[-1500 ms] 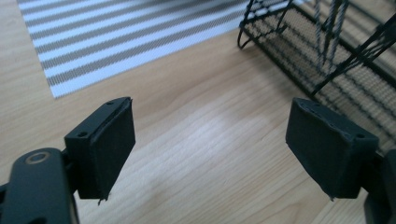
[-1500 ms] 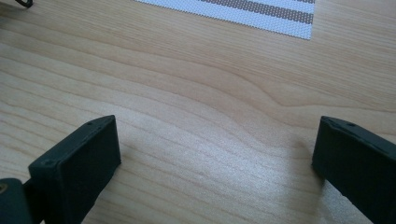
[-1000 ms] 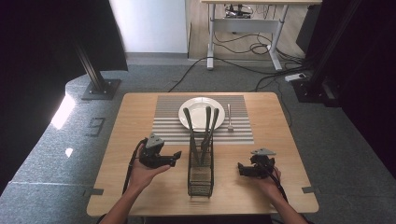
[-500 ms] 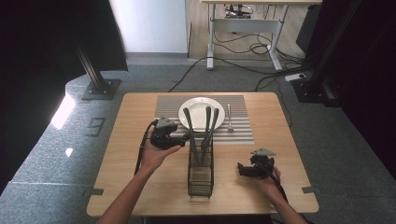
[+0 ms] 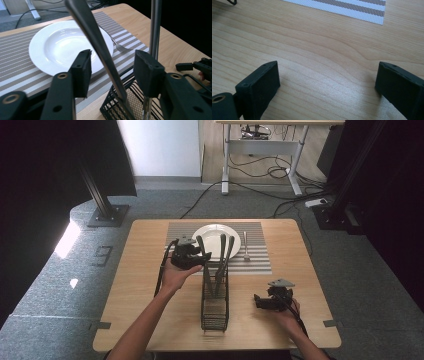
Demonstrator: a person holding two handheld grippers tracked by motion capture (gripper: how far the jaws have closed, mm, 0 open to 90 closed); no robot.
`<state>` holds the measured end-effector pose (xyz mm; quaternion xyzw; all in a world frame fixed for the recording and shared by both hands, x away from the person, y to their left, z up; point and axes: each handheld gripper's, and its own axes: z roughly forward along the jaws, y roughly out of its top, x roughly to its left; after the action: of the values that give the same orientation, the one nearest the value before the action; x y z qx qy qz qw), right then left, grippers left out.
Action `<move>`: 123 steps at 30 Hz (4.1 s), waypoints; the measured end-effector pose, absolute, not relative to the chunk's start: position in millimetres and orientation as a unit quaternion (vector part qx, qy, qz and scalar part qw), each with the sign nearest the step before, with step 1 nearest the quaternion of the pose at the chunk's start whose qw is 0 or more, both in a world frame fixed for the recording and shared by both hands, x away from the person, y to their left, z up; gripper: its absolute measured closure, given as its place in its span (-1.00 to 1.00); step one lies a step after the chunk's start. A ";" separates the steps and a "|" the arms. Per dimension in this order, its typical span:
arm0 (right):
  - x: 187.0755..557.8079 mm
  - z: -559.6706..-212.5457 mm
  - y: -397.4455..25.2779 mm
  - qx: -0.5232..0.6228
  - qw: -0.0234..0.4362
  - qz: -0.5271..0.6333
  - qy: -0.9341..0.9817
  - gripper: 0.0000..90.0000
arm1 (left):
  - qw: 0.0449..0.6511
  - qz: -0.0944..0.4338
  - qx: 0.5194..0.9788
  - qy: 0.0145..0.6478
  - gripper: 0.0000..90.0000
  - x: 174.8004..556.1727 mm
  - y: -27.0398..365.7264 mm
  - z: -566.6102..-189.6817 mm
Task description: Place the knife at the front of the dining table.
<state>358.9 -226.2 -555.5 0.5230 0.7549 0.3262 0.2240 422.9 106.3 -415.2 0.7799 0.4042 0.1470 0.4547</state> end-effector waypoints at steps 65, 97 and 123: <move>357.1 -555.0 -224.5 0.516 0.229 0.328 0.758 -0.82 | 0.601 0.182 0.700 0.340 0.86 384.4 156.8 -313.7; 357.5 -555.1 -223.5 0.519 0.224 0.330 0.756 -0.81 | 0.484 0.175 0.729 0.451 0.86 434.0 198.8 -393.5; 357.8 -555.2 -223.2 0.518 0.224 0.331 0.756 -0.81 | 0.436 0.171 0.742 0.480 0.86 469.6 191.1 -420.2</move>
<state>357.8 -223.2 -555.2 0.5185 0.7562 0.3308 0.2235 469.6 191.1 -420.2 0.7422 0.4796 0.1708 0.4358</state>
